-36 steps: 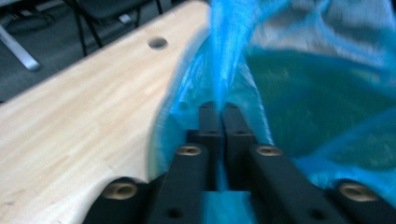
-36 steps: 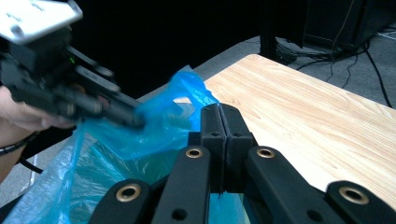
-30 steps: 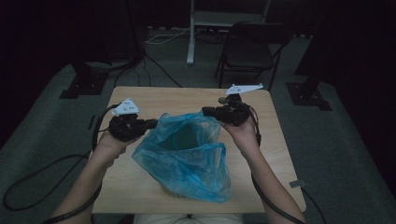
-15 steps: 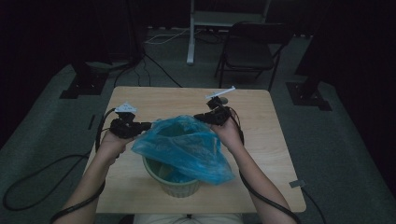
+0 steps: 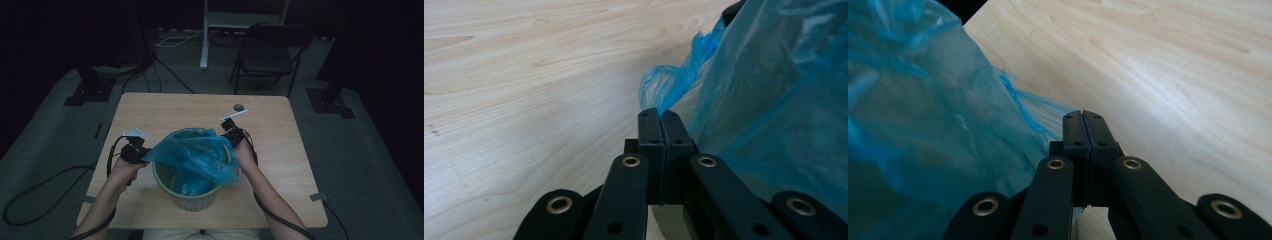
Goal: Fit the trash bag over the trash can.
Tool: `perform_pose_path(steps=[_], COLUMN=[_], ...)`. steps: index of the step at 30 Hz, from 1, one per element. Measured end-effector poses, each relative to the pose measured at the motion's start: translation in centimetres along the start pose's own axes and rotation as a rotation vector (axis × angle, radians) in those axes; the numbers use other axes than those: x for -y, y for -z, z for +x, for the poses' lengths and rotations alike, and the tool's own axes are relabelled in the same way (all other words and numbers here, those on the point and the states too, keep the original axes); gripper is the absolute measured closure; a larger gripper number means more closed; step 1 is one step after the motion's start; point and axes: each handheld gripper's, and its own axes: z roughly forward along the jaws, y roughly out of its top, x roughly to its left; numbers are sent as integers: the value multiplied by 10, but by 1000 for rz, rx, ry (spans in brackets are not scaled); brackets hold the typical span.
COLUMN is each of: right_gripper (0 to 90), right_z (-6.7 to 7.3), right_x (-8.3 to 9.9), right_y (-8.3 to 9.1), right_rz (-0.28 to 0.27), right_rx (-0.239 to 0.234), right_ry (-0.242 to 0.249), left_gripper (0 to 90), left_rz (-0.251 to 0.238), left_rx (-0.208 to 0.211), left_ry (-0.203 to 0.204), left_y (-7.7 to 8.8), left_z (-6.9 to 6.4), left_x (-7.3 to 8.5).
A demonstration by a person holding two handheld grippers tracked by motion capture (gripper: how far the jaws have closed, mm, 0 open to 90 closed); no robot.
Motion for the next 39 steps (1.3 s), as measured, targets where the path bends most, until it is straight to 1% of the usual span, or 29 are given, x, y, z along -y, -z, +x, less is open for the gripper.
perform_pose_path(steps=[2,4,5,6,7,8,9,12,13,14,15,16,17,20,21,22,23,24,25,26,27,28,31,34,35,36,37,38,39], right_gripper=[895,788,764,737,702,702,669,644,644,620,600,600,565,510,500,499,501,501,678,782,850,886,899,900,900,900,900,900,900], right_z=[0,1,-1,-2,-3,-3,-7,-10,-10,-3,1,1,14,28,30,32,34,34,33,33,34,37,48,68,74,82,82,102,109], right_x=[1,0,0,-1,-1,-1,-2,-2,-2,0,1,1,3,8,9,9,10,10,10,10,9,9,8,9,10,12,12,17,20], right_y=[0,7,12,18,25,25,44,77,77,99,104,104,115,119,118,115,112,112,108,108,110,112,123,138,141,146,146,153,155], right_rz=[-1,-26,-46,-59,-77,-77,-126,-197,-197,-249,-256,-256,-268,-251,-240,-220,-202,-202,-176,-184,-182,-189,-227,-268,-279,-302,-302,-329,-336], right_rx=[-2,15,15,16,27,27,42,47,47,13,1,1,-25,-99,-108,-100,-84,-84,-64,-71,-58,-49,-48,-57,-69,-100,-100,-165,-196], right_ry=[2,-3,-13,-20,-26,-26,-44,-72,-72,-69,-57,-57,-16,13,16,27,40,40,45,43,54,72,100,159,169,186,186,230,250], left_gripper=[900,900,900,900,900,900,900,900,900,900,900,900,900,900,900,900,900,900,900,900,900,900,900,900,900,900,900,900,900], left_rz=[-5,-19,-30,-34,-32,-32,-42,-48,-51,-60,-65,-65,-68,-71,-69,-70,-68,-68,-68,-69,-70,-71,-71,-76,-76,-74,-74,-71,-71], left_rx=[9,17,7,12,5,5,11,4,11,8,12,12,7,10,12,10,11,11,11,14,15,17,15,14,14,11,11,9,9], left_ry=[1,6,5,6,-2,-2,-1,-1,0,6,6,6,5,8,6,6,5,5,4,3,1,2,-2,0,0,-4,-4,-4,-4], left_y=[1,3,6,8,10,10,13,16,17,19,19,19,21,22,22,22,22,22,22,23,23,24,25,28,28,30,30,32,32], left_z=[0,1,0,0,0,0,0,0,1,1,1,1,0,0,0,-1,-1,-1,-2,-2,-3,-3,-3,-3,-3,-3,-3,-2,-2], left_x=[1,0,-1,-2,-3,-3,-3,-4,-4,-3,-4,-4,-4,-5,-5,-5,-6,-6,-7,-8,-8,-9,-9,-9,-9,-8,-8,-6,-6])
